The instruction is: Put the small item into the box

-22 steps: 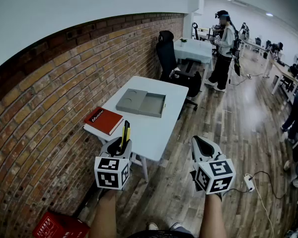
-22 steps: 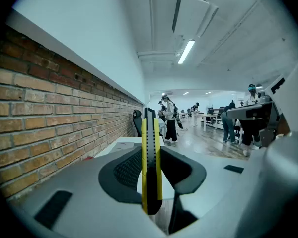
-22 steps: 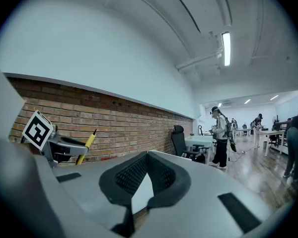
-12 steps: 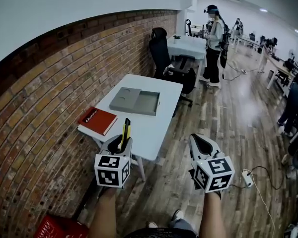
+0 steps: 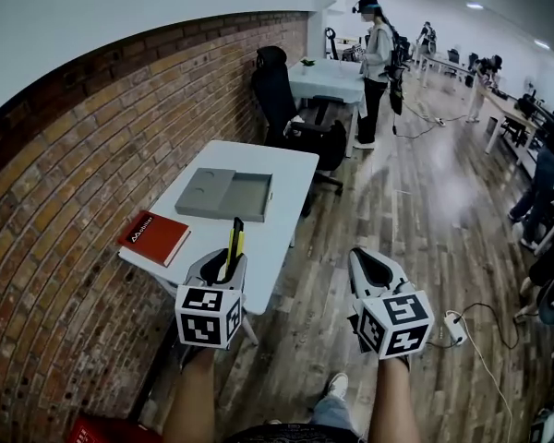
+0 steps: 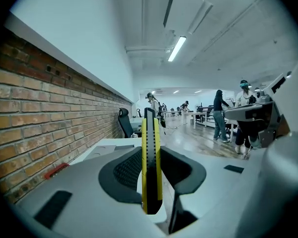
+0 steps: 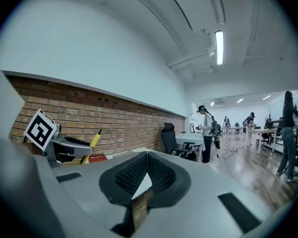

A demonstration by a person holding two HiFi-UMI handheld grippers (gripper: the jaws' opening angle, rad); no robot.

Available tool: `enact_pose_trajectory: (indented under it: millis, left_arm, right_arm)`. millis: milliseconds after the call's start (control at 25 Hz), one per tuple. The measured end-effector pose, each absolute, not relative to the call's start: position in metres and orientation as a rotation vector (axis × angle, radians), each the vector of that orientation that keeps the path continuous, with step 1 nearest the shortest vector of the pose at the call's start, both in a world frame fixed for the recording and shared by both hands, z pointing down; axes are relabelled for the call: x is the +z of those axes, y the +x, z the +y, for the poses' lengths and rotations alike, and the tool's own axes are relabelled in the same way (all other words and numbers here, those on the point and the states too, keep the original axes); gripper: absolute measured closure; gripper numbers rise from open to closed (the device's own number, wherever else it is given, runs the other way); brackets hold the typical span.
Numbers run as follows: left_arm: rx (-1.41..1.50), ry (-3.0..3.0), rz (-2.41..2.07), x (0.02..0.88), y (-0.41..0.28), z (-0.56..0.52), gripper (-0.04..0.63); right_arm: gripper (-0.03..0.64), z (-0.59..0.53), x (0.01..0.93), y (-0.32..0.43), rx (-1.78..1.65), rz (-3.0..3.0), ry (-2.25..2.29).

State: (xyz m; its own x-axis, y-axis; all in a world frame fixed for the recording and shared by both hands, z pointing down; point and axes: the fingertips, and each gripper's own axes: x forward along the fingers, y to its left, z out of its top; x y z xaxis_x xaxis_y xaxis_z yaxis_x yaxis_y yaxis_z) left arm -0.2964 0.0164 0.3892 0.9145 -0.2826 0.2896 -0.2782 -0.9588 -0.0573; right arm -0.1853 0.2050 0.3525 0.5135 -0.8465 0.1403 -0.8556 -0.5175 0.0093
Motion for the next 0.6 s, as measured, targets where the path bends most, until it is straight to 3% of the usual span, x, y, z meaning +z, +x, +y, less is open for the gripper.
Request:
enact_pose_trajectory:
  millis: [600]
  left_arm:
    - [-0.499, -3.046, 0.451, 0.384, -0.115, 0.034, 0.466]
  right_arm:
    - [0.596, 0.204, 0.357, -0.013, 0.226, -1.571, 2.624]
